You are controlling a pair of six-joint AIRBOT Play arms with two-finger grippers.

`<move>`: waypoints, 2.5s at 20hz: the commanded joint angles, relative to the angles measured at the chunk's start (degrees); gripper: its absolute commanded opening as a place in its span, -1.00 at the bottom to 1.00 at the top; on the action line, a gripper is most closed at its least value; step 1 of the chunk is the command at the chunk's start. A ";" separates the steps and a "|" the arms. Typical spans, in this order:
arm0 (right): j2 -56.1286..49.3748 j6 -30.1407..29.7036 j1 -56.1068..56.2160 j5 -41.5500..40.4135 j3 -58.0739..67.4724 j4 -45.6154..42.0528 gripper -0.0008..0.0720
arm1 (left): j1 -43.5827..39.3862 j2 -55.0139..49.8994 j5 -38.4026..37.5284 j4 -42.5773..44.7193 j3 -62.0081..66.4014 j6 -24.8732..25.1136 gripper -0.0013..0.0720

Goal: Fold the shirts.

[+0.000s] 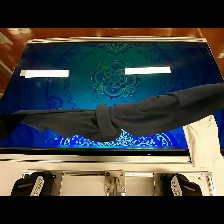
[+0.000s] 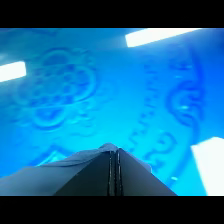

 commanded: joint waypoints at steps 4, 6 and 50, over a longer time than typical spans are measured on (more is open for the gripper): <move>1.42 -0.79 -0.02 -9.31 6.43 12.00 -0.84 | -0.04 3.54 20.52 -7.61 12.61 -0.02 -0.86; 1.42 0.85 -0.02 -9.07 11.54 8.81 -0.84 | -0.02 3.28 22.51 -7.37 19.34 -0.07 -0.86; -46.99 -2.23 43.50 -17.70 -31.04 15.56 0.89 | 11.45 -28.46 5.90 0.20 -40.41 7.82 0.96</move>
